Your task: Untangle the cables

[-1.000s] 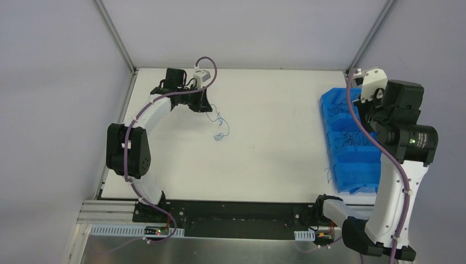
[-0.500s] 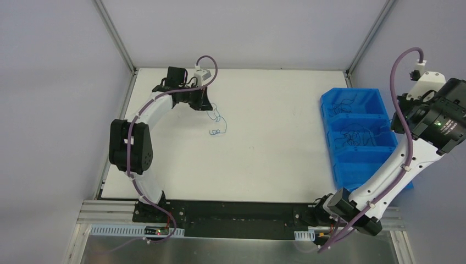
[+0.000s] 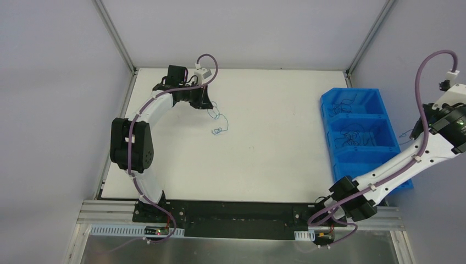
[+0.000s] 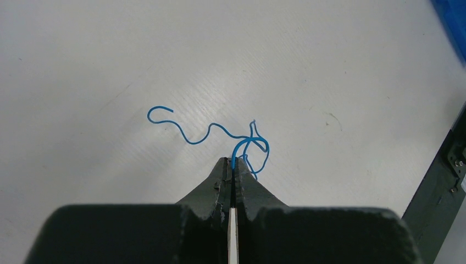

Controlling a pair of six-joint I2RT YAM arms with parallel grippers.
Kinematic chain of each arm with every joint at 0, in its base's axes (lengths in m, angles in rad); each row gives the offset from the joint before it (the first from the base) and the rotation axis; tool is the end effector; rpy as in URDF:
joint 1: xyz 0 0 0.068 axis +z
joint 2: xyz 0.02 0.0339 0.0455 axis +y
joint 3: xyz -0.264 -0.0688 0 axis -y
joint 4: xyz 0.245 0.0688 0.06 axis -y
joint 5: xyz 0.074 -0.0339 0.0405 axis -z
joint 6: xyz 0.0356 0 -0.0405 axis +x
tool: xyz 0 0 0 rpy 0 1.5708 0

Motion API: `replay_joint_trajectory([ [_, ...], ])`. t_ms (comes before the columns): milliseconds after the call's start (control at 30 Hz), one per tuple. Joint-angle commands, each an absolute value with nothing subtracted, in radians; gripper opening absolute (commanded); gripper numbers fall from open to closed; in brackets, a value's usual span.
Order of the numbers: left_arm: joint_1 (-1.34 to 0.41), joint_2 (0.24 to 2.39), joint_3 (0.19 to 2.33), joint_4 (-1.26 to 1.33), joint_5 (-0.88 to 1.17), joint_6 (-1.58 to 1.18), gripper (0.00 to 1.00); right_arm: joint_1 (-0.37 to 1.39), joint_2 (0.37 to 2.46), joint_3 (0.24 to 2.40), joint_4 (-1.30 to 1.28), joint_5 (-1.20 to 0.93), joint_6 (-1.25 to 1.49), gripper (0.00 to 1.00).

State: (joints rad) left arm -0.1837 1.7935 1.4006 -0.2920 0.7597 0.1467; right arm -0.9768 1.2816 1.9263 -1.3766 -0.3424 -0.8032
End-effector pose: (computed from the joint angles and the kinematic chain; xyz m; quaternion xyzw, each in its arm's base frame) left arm 0.3936 -0.0981 0.2695 0.2947 0.8015 -0.3423 0.3918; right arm 0.1132 -0.1462 0.4899 0.0089 0.9026 -0.2139 0.3735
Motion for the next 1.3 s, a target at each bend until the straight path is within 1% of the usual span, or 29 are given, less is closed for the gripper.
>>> replay_joint_trajectory([
  [0, -0.186, 1.794, 1.433, -0.307, 0.797, 0.169, 0.00, -1.049, 1.342, 2.052, -1.342, -0.422, -0.826, 0.00],
  [100, -0.186, 1.802, 1.440, -0.308, 0.799, 0.168, 0.00, -1.058, 1.346, 2.040, -1.307, -0.405, -0.846, 0.00],
  [233, -0.186, 1.820, 1.466, -0.311, 0.800, 0.160, 0.00, -1.058, 1.304, 1.884, -1.230, -0.370, -0.902, 0.00],
  [367, -0.187, 1.828, 1.482, -0.313, 0.799, 0.157, 0.00, -1.057, 1.282, 1.751, -1.244, -0.370, -0.949, 0.00],
  [567, -0.187, 1.818, 1.470, -0.322, 0.795, 0.166, 0.00, -1.051, 1.248, 1.627, -1.252, -0.366, -0.969, 0.00],
  [600, -0.187, 1.818, 1.470, -0.323, 0.799, 0.166, 0.00, -1.045, 1.246, 1.616, -1.265, -0.366, -0.967, 0.08],
  [700, -0.190, 1.819, 1.477, -0.331, 0.818, 0.171, 0.00, -1.009, 1.254, 1.635, -1.309, -0.380, -0.934, 0.49],
  [733, -0.192, 1.819, 1.479, -0.334, 0.827, 0.174, 0.00, -0.993, 1.257, 1.644, -1.321, -0.385, -0.921, 0.57],
  [800, -0.203, 1.814, 1.480, -0.341, 0.845, 0.187, 0.00, -0.954, 1.259, 1.664, -1.336, -0.389, -0.890, 0.67],
  [833, -0.213, 1.810, 1.479, -0.346, 0.854, 0.193, 0.00, -0.931, 1.258, 1.668, -1.340, -0.392, -0.875, 0.70],
  [900, -0.237, 1.800, 1.476, -0.356, 0.875, 0.201, 0.00, -0.873, 1.255, 1.675, -1.347, -0.404, -0.842, 0.73],
  [1033, -0.319, 1.783, 1.513, -0.360, 0.954, 0.140, 0.00, -0.723, 1.236, 1.676, -1.346, -0.515, -0.725, 0.76],
  [1200, -0.469, 1.754, 1.694, -0.361, 1.097, 0.065, 0.00, -0.539, 1.197, 1.595, -1.184, -0.647, -0.529, 0.80],
  [1267, -0.493, 1.743, 1.742, -0.350, 1.136, 0.028, 0.00, -0.488, 1.202, 1.578, -1.140, -0.673, -0.478, 0.81],
])
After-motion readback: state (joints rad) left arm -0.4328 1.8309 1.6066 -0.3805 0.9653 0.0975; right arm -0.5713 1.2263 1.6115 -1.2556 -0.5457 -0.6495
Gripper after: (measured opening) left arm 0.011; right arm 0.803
